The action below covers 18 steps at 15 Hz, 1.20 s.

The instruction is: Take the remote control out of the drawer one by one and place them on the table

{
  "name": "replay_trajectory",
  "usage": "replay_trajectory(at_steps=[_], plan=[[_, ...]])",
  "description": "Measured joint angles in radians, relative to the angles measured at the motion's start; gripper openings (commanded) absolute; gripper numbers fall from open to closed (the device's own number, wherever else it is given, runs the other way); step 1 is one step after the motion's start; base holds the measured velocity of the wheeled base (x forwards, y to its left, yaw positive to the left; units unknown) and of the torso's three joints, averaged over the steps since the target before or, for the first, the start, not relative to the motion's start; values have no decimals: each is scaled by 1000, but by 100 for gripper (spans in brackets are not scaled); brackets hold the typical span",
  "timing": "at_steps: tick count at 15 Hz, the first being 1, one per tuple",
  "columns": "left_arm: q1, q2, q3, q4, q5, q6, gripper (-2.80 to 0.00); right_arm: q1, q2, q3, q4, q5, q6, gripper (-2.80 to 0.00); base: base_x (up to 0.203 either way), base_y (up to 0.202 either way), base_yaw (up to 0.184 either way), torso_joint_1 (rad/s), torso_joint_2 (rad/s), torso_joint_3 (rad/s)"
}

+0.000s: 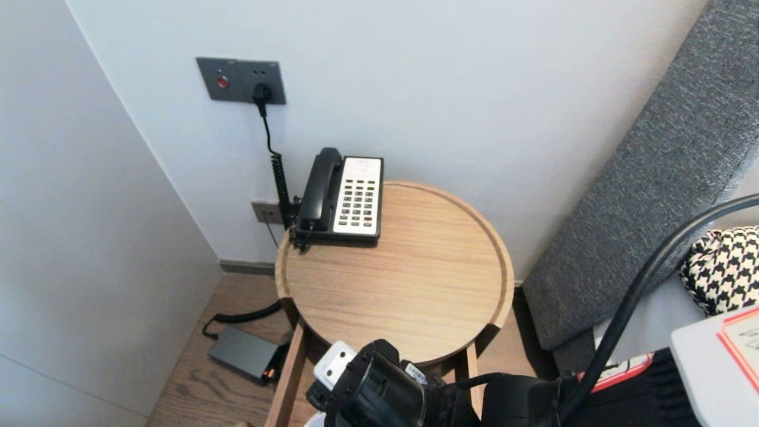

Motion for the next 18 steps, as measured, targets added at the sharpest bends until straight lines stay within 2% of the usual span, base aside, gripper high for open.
replay_trajectory(at_steps=[3,6,8,13,18], plan=[[0,0,0,0,0,0,-280,-1,-10,19,3,24,36,-280,0,0,0,0,0,0],[0,0,0,0,0,0,-280,-2,-22,25,9,37,39,-280,0,0,0,0,0,0],[0,0,0,0,0,0,-280,-8,-35,26,21,73,35,-280,0,0,0,0,0,0],[1,0,0,0,0,0,-280,-36,-48,-38,194,154,37,-280,0,0,0,0,0,0],[0,0,0,0,0,0,-280,-66,-45,-93,283,192,35,-280,0,0,0,0,0,0]])
